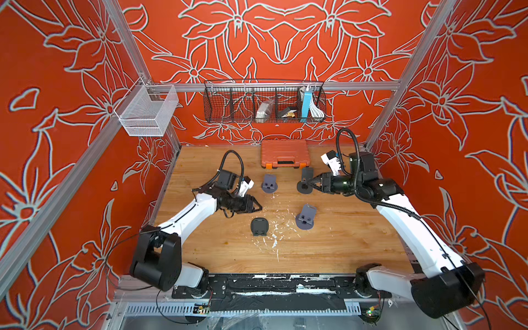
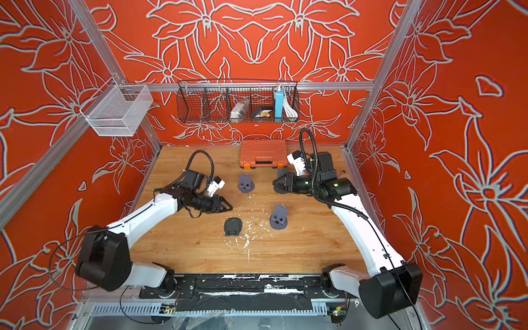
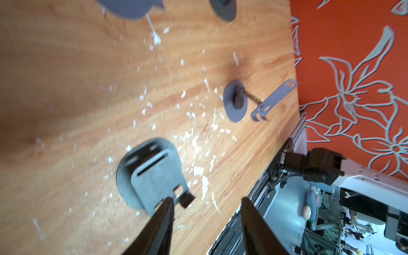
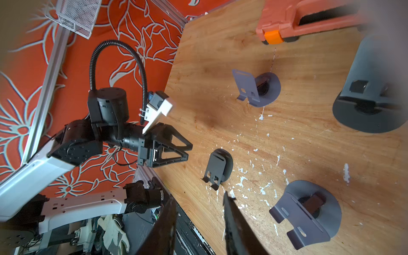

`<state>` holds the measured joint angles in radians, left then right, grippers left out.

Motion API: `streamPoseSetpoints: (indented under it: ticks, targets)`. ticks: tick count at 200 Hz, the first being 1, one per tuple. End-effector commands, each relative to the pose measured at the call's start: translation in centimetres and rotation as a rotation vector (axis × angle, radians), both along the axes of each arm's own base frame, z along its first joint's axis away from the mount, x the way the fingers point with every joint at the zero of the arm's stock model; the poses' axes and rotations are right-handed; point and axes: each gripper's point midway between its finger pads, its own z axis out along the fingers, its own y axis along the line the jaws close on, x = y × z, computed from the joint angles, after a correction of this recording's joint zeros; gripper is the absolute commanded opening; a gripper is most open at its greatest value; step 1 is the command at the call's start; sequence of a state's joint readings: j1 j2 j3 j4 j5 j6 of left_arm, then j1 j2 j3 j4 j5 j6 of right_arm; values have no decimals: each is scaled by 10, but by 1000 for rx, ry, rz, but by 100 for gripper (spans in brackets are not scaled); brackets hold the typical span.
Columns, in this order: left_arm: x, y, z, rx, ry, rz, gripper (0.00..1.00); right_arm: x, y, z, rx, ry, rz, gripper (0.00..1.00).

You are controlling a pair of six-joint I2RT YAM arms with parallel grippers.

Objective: Open the phone stand
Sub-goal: Place the phone stand at the center of the board, then pick up the phone stand at the center of the board.

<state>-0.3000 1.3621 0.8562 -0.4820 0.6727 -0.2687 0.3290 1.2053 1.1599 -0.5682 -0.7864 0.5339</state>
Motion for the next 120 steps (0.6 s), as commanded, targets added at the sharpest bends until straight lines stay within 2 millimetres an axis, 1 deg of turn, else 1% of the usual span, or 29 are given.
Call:
streamPoseSetpoints:
  ticks: [1, 18, 35, 54, 72, 96, 120]
  targets:
    - [5, -5, -3, -11, -48, 104, 49, -11, 24, 8, 70, -23, 83, 37]
    - [4, -2, -12, -20, -98, 146, 48, -21, 44, 6, 88, -20, 148, 37]
    - [2, 4, -23, -16, -153, 167, 48, -28, 59, -7, 59, 12, 188, 37]
    - [4, 6, -29, -23, -188, 181, 48, -35, 69, -22, 34, 60, 223, 37]
    - [3, 6, -35, -30, -205, 178, 48, -37, 72, -30, 28, 85, 232, 37]
    - [3, 0, -45, -63, -182, 167, 48, -34, 74, -36, 29, 99, 217, 37]
    - [2, -1, -56, -64, -168, 155, 48, -33, 75, -41, 25, 115, 208, 36]
